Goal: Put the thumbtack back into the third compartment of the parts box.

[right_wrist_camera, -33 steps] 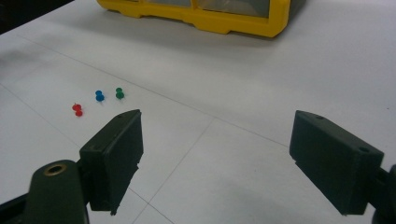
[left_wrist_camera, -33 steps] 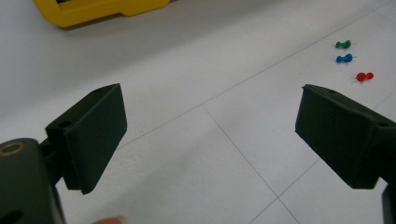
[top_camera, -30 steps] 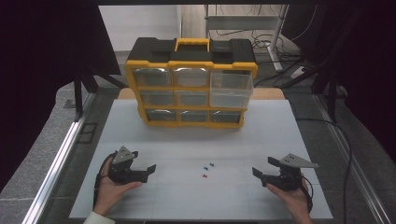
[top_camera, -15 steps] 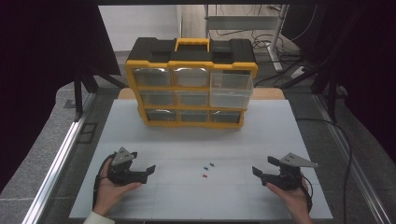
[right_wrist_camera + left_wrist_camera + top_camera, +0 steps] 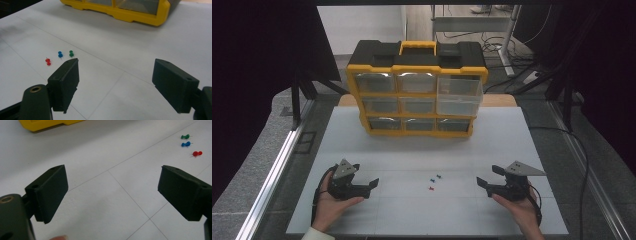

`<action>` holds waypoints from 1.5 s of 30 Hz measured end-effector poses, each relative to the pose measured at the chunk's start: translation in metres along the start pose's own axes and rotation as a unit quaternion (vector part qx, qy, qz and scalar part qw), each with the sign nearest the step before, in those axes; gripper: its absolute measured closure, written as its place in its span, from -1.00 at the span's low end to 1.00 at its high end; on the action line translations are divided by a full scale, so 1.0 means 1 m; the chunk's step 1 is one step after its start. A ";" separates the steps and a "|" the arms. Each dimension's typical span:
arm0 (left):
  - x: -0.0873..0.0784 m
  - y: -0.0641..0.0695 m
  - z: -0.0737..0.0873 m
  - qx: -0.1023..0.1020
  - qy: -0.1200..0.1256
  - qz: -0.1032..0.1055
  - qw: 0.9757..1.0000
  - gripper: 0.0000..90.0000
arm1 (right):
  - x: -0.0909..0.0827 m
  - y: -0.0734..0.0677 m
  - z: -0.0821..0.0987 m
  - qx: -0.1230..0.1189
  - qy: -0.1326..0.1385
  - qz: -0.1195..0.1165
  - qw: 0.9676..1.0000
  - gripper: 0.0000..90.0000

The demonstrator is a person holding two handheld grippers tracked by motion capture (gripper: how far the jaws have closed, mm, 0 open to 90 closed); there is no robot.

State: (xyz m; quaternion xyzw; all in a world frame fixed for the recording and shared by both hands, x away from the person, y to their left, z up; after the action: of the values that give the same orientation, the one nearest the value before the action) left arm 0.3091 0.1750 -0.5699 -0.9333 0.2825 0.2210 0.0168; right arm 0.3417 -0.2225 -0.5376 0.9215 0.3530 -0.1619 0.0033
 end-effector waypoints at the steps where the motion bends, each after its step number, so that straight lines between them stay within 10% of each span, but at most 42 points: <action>1: 0.000 0.000 0.000 0.000 0.000 0.000 1.000 -0.79 | 0.002 -0.002 -0.002 -0.003 0.000 -0.003 1.000 -0.50; 45: 0.001 0.003 0.002 -0.001 -0.002 0.011 1.000 -0.78 | 0.096 -0.068 -0.009 -0.048 -0.100 -0.089 0.990 -0.41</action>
State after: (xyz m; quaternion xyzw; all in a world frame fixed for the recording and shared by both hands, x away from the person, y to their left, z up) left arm 0.3076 0.1722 -0.5719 -0.9297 0.2924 0.2234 0.0140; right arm 0.3670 -0.1074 -0.5504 0.8643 0.4389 -0.2359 0.0687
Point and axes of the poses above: each handheld gripper's, and its own axes: x roughly forward along the jaws, z roughly out of its underside, y roughly to its right, the point moved 9 cm from there along x, roughly forward along the jaws, and after that the axes turned 13 degrees about y, right-handed, at the moved point
